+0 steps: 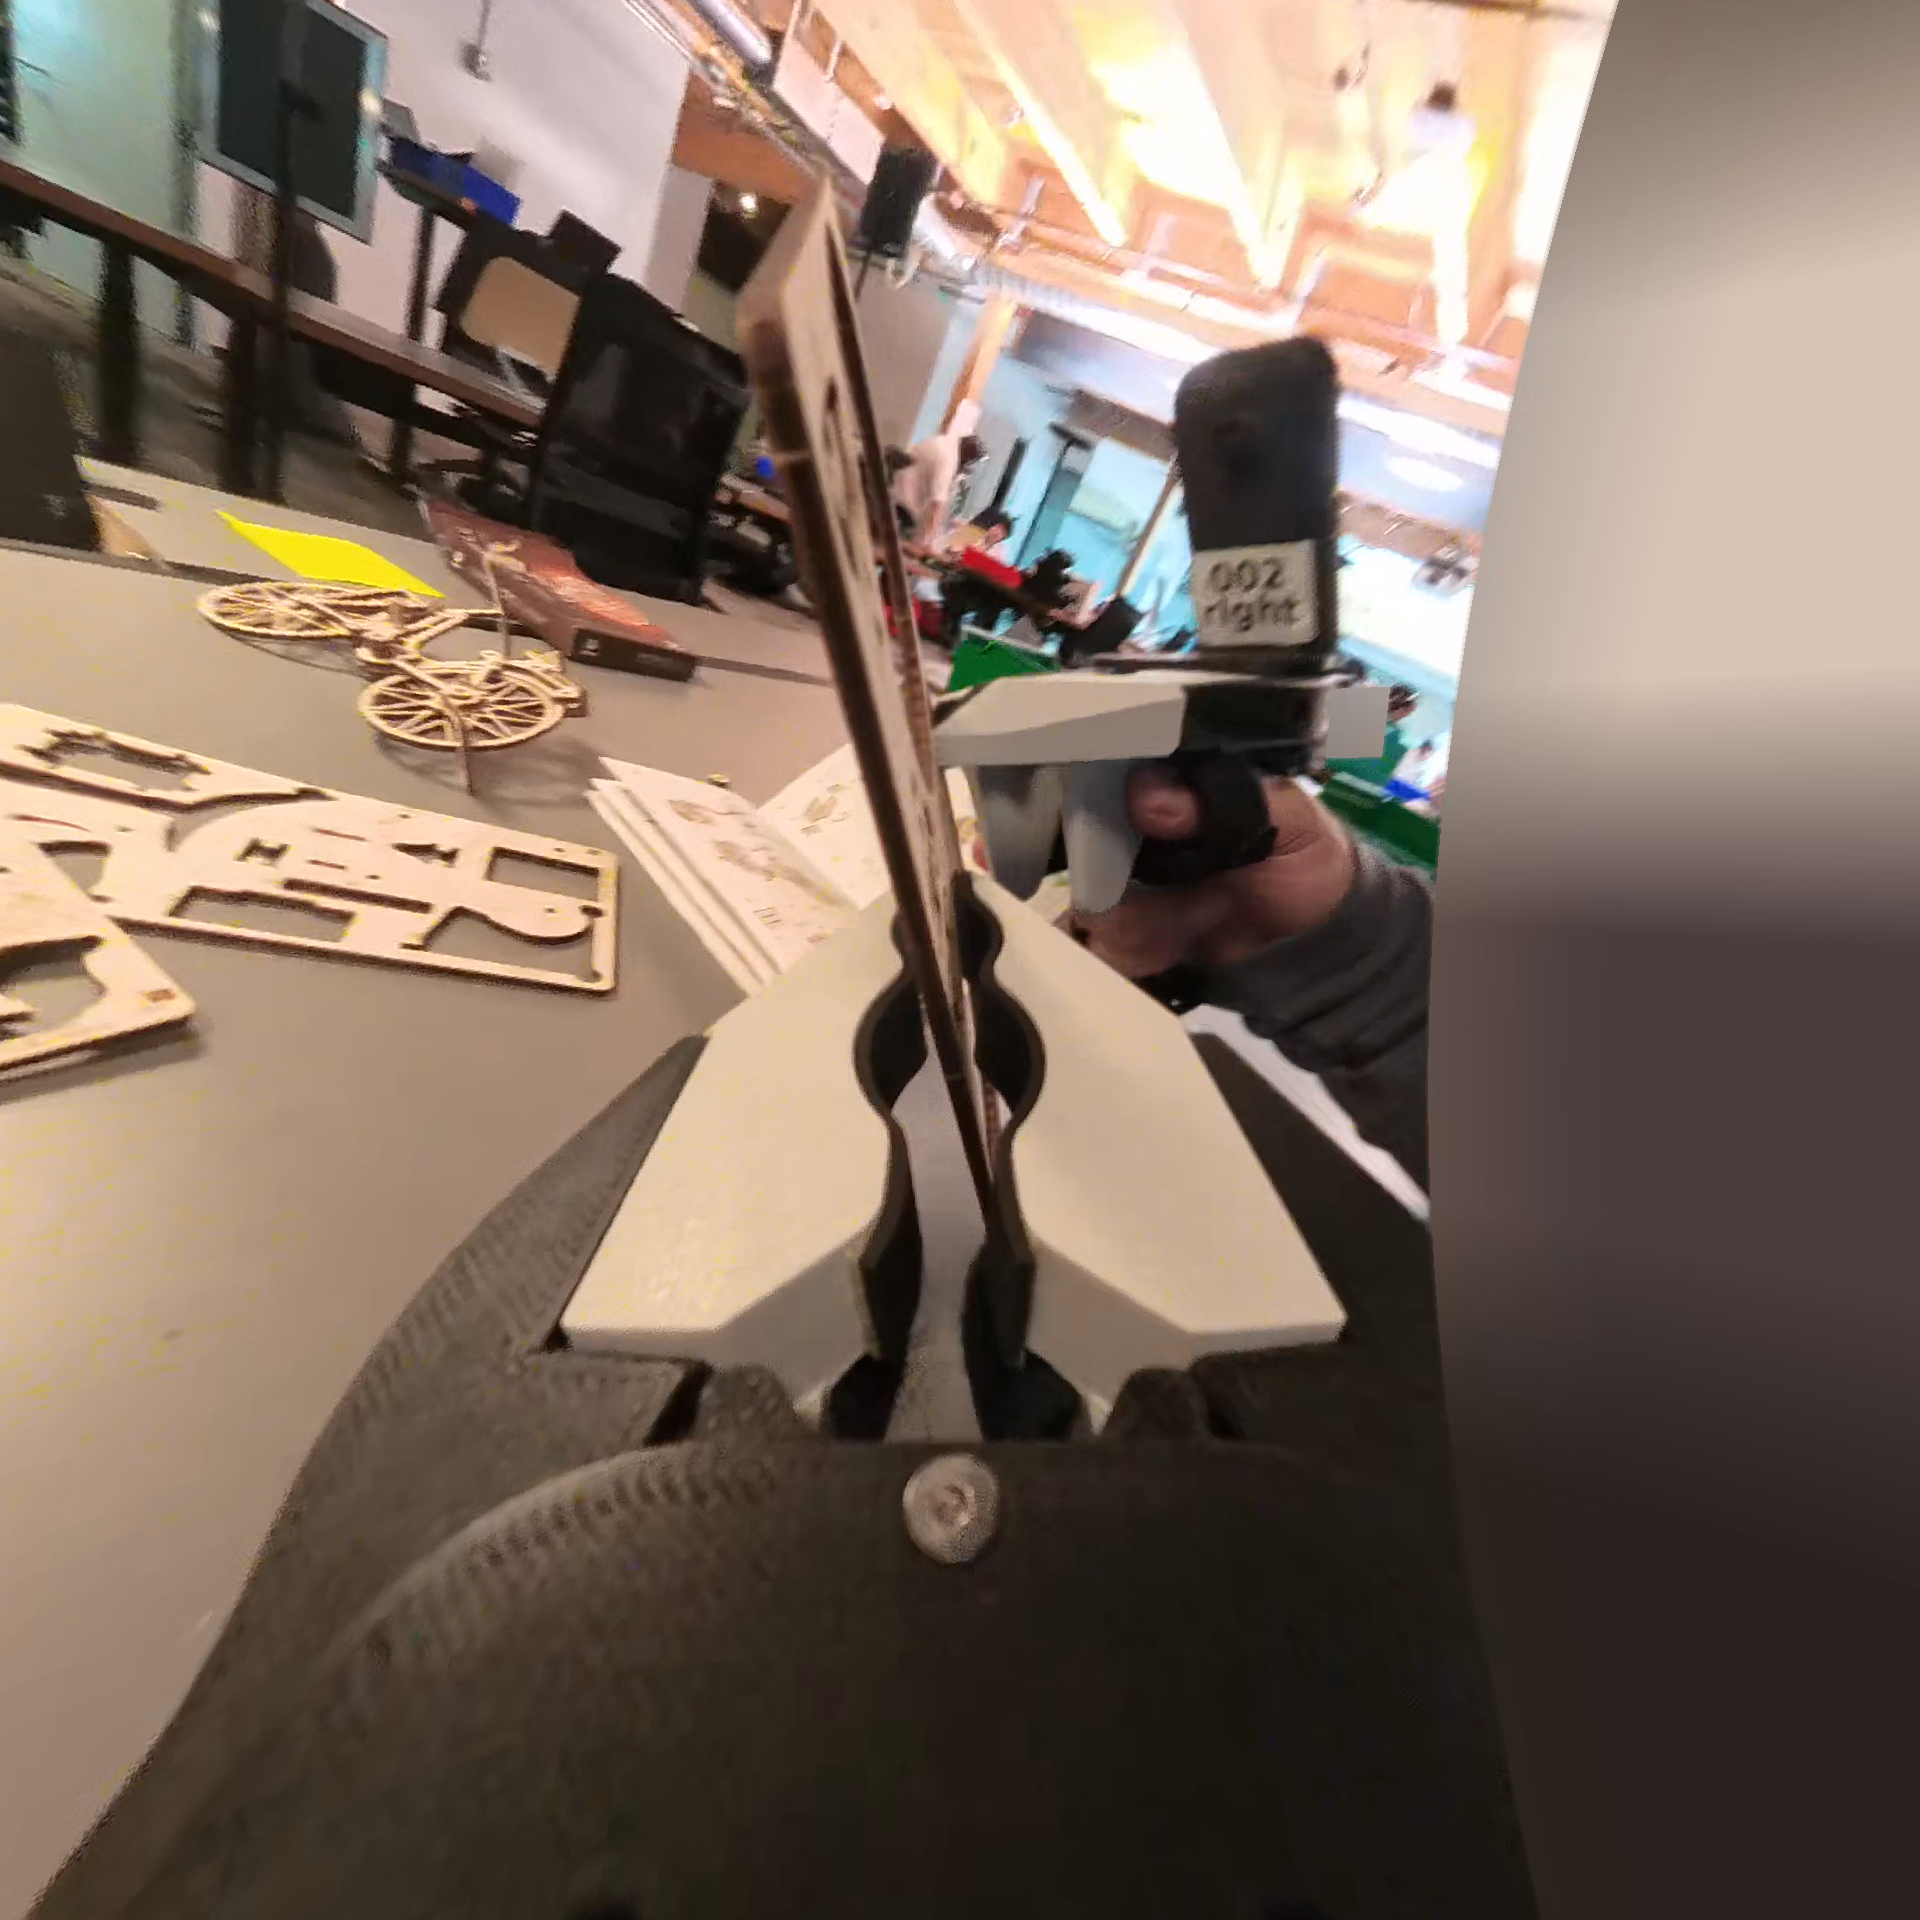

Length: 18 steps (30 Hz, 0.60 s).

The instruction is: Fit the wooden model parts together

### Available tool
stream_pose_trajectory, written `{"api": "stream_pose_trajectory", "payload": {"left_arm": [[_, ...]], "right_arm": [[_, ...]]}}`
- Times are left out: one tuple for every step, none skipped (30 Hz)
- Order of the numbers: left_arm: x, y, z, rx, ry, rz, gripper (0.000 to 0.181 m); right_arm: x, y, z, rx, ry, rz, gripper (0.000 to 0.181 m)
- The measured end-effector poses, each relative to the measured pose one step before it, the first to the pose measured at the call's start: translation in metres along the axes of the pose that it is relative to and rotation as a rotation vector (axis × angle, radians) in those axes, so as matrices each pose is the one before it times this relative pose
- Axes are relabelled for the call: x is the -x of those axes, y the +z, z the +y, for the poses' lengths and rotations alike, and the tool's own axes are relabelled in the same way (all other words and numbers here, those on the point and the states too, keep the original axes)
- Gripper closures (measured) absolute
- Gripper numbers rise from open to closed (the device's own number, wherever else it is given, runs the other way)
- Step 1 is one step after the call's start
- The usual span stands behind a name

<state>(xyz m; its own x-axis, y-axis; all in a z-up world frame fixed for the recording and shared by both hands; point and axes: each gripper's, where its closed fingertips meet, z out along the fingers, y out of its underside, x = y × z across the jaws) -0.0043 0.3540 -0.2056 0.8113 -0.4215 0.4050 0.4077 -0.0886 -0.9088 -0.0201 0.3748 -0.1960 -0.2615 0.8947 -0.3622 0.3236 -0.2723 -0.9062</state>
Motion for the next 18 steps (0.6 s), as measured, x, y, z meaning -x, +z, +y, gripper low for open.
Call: {"api": "stream_pose_trajectory", "payload": {"left_arm": [[0.00063,0.00062,0.00115,0.0100,0.0259,-0.0196,0.181],[0.00033,0.00132,0.00273,0.0188,0.0050,-0.0091,0.181],[0.00194,0.00162,0.00278,0.0201,0.0020,-0.0185,0.181],[0.00195,0.00088,0.00154,0.0124,0.0006,-0.0167,0.181],[0.00106,0.00027,0.00052,0.0047,-0.0086,-0.0037,0.181],[0.00103,-0.00011,0.00001,0.0004,-0.0174,0.0029,0.181],[0.00223,0.00033,0.00059,0.0050,-0.0231,-0.0027,0.181],[0.00260,0.00020,0.00020,0.0020,-0.0194,-0.0068,0.181],[0.00139,-0.00028,-0.00037,-0.0025,-0.0132,-0.0017,0.181],[0.00115,-0.00025,-0.00012,-0.0003,-0.0131,0.0006,0.181],[0.00173,-0.00014,0.00049,0.0038,-0.0143,-0.0053,0.181],[-0.00046,0.00043,0.00108,0.0090,-0.0068,0.0081,0.181],[-0.00145,0.00062,0.00095,0.0075,0.0024,0.0099,0.181],[-0.00161,0.00055,0.00091,0.0069,0.0050,0.0087,0.181],[-0.00171,0.00030,0.00060,0.0042,0.0035,0.0109,0.181],[-0.00056,-0.00007,0.00021,0.0010,-0.0022,0.0050,0.181],[0.00016,-0.00055,-0.00063,-0.0047,-0.0046,0.0023,0.181],[-0.00011,-0.00063,-0.00053,-0.0042,-0.0057,0.0046,0.181]], "right_arm": [[-0.00284,0.00057,0.00110,0.0137,-0.0259,0.0392,0.176],[-0.00424,0.00096,0.00243,0.0189,-0.0343,0.0474,0.179],[-0.00403,0.00097,0.00257,0.0185,-0.0393,0.0453,0.180],[-0.00200,0.00053,0.00098,0.0089,-0.0275,0.0246,0.180],[-0.00038,-0.00005,-0.00040,-0.0022,-0.0036,0.0028,0.180],[-0.00034,0.00005,-0.00067,-0.0071,0.0156,-0.0087,0.180],[-0.00071,0.00023,0.00048,-0.0030,0.0214,-0.0143,0.176],[-0.00055,0.00021,0.00126,-0.0008,0.0280,-0.0209,0.161],[0.00193,0.00009,0.00022,-0.0076,0.0378,-0.0412,0.149],[0.00551,0.00009,-0.00133,-0.0182,0.0389,-0.0609,0.141],[0.00404,0.00017,-0.00150,-0.0176,0.0319,-0.0442,0.138],[-0.00009,0.00095,0.00043,-0.0031,0.0110,-0.0075,0.139],[-0.00251,0.00148,0.00242,0.0124,-0.0135,0.0165,0.139],[-0.00158,0.00203,0.00278,0.0176,-0.0214,0.0155,0.141],[0.00086,0.00202,0.00213,0.0165,-0.0129,-0.0009,0.148],[0.00208,0.00164,0.00101,0.0098,-0.0019,-0.0124,0.153],[0.00112,0.00088,-0.00027,0.0021,0.0030,-0.0110,0.155],[0.00021,0.00018,-0.00015,0.0046,0.0044,-0.0082,0.156]]}}
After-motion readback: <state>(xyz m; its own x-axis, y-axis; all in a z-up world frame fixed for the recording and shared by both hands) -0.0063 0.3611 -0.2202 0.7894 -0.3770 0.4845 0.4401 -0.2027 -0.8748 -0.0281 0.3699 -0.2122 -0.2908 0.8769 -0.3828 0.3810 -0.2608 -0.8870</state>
